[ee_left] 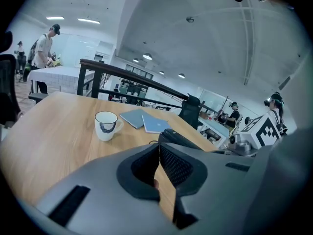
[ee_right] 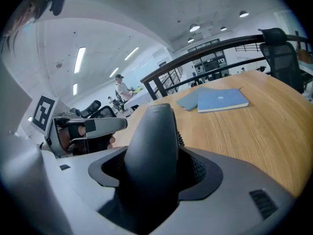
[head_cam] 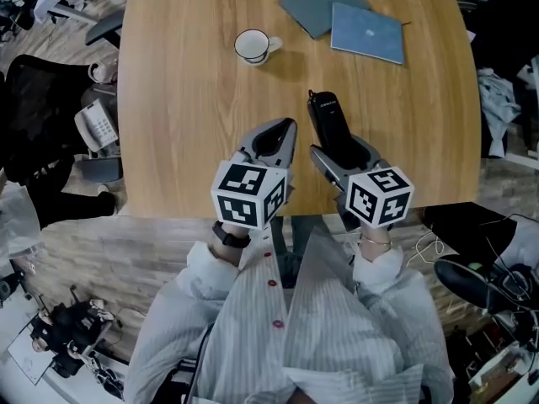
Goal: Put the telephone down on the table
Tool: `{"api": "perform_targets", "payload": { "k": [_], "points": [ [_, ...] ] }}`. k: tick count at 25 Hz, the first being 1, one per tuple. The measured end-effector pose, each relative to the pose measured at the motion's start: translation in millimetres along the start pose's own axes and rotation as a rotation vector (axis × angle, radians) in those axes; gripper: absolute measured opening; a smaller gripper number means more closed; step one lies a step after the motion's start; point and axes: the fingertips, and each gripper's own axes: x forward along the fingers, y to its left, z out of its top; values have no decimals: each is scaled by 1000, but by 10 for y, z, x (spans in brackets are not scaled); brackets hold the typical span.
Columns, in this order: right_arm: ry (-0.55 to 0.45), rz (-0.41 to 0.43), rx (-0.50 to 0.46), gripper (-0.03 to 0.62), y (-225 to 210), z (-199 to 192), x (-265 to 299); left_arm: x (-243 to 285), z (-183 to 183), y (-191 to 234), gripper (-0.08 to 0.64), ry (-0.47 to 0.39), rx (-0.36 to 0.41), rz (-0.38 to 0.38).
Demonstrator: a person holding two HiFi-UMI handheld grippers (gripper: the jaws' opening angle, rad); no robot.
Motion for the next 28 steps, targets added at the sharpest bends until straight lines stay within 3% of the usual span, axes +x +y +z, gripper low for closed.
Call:
{"api": "perform_targets", "payload": {
  "k": [8,16,28],
  "points": [
    [37,-23,20,334,-128,-208,148,104,-238,130,17,38,-38,22],
    [118,-61,-31,334,-257,-534,255,172,-527,205,17,85,-69,42],
    [213,-46,-100,334,-176,-870,532,148,-816,428,17,126,-105,77]
  ]
}}
